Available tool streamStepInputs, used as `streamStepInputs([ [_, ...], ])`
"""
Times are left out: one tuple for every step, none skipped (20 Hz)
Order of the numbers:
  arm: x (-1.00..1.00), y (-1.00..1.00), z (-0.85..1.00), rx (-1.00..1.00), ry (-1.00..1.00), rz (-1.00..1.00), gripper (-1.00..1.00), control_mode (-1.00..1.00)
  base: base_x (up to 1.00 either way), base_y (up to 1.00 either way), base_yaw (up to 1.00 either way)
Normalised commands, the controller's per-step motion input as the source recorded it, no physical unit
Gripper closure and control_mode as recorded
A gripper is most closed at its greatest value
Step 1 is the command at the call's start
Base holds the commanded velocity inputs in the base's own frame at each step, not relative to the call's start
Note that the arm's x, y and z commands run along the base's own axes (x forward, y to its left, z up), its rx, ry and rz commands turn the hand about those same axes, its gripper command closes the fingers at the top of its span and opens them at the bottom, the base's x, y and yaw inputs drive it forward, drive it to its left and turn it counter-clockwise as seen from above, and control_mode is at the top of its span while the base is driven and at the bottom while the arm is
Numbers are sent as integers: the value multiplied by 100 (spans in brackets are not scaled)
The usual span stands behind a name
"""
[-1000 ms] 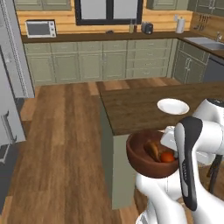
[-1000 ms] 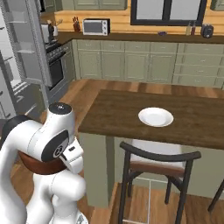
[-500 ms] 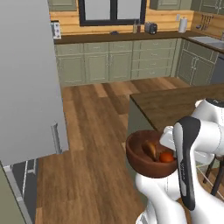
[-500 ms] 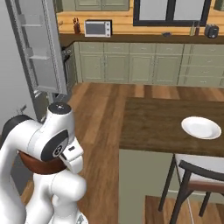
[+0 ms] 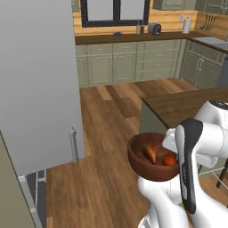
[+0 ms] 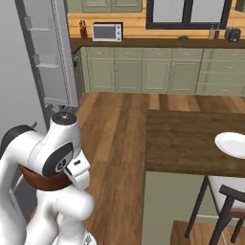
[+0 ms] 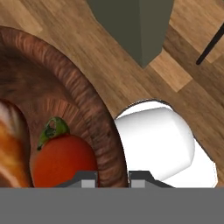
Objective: Pick the chicken drumstick and tomato from their plates and place them in the bowl. Then put the bowl in the fridge.
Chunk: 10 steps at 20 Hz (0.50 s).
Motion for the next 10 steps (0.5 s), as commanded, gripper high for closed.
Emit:
streamStepInputs([
  [0,0,0,0,0,0,100,100,16,-41,0],
  [0,0,0,0,0,0,100,100,16,-36,0],
  [0,0,0,0,0,0,100,100,32,-26,0],
  [0,0,0,0,0,0,100,100,41,-14,0],
  [0,0,0,0,0,0,100,100,37,-22,0],
  [0,0,0,0,0,0,100,100,31,-29,0],
  [0,0,0,0,0,0,100,100,37,-34,0],
  [0,0,0,0,0,0,100,100,54,-6,-1],
  [0,0,0,0,0,0,100,100,67,0,-3],
  [0,0,0,0,0,0,100,100,72,0,0],
])
